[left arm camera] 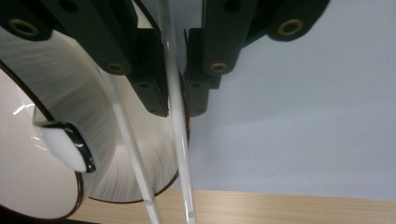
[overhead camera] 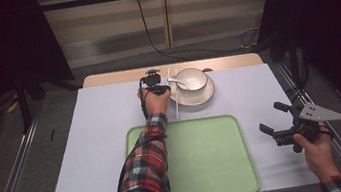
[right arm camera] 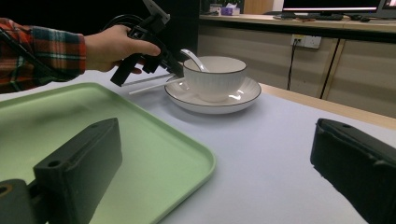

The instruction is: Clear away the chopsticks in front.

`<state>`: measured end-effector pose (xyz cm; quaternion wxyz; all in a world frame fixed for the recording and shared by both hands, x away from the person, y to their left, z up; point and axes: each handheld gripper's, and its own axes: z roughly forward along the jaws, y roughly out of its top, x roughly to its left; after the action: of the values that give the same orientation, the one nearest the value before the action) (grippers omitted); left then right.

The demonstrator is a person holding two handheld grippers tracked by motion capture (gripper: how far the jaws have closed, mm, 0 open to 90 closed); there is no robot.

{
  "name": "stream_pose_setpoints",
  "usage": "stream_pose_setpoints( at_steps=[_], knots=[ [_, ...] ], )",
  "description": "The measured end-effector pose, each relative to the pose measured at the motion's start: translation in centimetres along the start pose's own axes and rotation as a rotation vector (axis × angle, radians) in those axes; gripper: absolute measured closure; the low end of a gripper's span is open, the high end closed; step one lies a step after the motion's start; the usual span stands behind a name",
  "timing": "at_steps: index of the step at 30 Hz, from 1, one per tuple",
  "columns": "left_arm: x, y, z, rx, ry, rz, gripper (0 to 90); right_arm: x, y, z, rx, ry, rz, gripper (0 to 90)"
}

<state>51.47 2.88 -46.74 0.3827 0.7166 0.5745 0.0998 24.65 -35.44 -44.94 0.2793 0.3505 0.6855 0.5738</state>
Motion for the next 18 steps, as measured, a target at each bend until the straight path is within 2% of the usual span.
stream_pose_setpoints(
  at_steps=[6,12,16,18],
  knots=[
    [0.02,0.26,-0.05,0.02,-0.001,-0.054,84.2,-0.21,-0.02,-0.08,-0.008,0.001,0.002,1.4],
    [0.05,0.34,-0.18,0.024,0.001,-0.07,85.2,-0.35,-0.04,-0.23,-0.008,-0.009,0.01,1.4],
    [0.2,0.59,-0.62,0.022,0.0,-0.06,85.2,-0.43,-0.04,-0.27,-0.013,-0.011,0.01,1.4],
    [0.34,0.75,-0.94,0.021,-0.005,-0.075,85.2,-0.46,-0.05,-0.26,-0.015,-0.008,0.013,1.4]
  ],
)
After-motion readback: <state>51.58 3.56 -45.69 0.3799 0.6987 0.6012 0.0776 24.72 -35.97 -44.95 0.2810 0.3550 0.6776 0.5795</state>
